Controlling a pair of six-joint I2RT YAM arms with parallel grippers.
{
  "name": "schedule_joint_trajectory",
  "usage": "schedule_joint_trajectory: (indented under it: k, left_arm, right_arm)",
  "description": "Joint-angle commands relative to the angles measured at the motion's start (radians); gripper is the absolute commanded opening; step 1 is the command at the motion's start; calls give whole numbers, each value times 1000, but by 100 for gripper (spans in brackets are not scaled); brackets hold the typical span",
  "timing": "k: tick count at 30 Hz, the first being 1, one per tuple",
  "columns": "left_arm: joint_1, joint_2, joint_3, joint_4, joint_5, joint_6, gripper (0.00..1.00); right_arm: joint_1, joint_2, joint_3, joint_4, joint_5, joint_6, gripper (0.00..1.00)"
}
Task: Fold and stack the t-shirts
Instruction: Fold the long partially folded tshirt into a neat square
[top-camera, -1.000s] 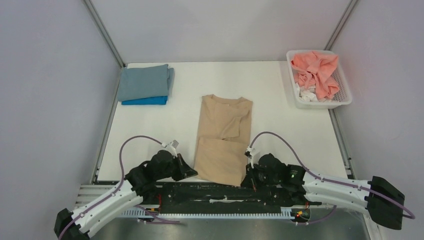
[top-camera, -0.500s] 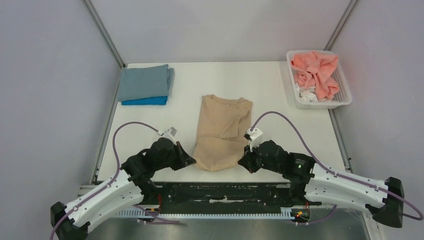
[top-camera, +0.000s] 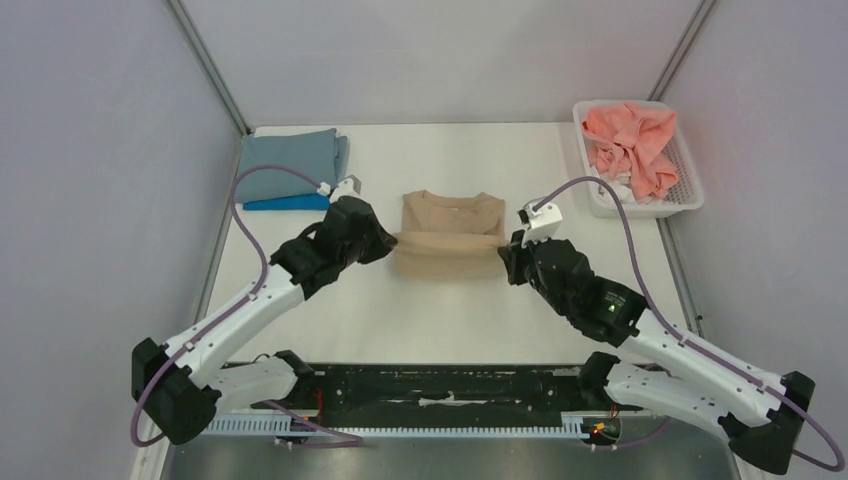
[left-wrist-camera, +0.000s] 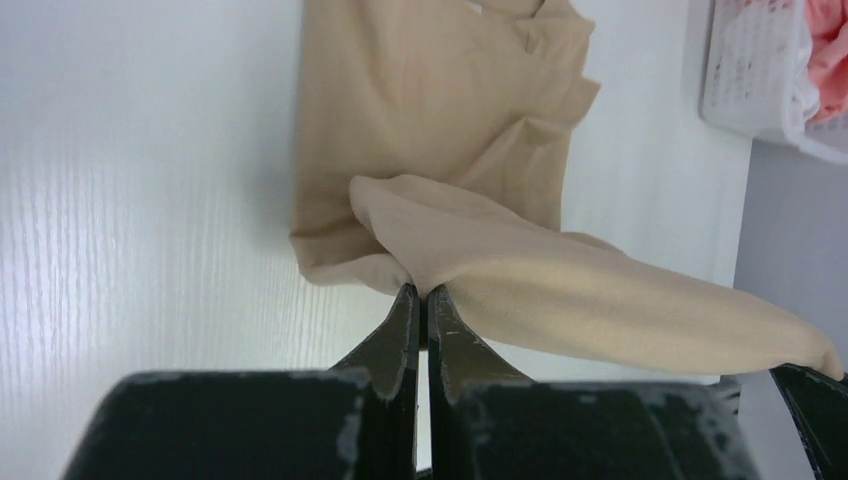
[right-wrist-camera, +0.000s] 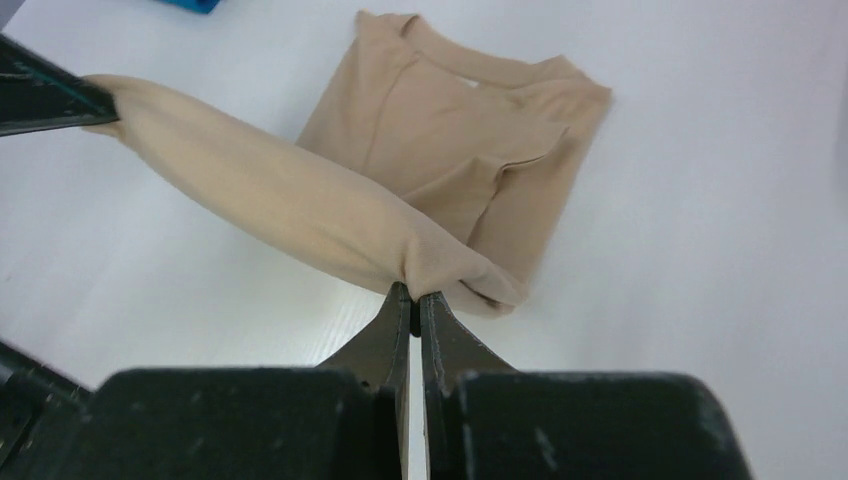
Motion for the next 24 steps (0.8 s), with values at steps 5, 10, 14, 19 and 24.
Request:
schedule_joint_trajectory:
  k: [5,10,14,19,24]
  left_arm:
    - [123,172,166,107,-5,114,2]
    - [183,308,246,151,54,134,2]
    - [205,413,319,156,57,165,2]
    - [220,532,401,145,-8,190,2]
    - [253,682,473,160,-30,186,2]
  right_arm:
    - [-274,123,46,188,-175,-93,0]
    - [-400,191,17,264,-290,-46,0]
    - [-508,264,2,324,-410,-26,0]
    - [-605,376,5,424,-485,-44,0]
    - [-675,513,19,522,-533,-46,0]
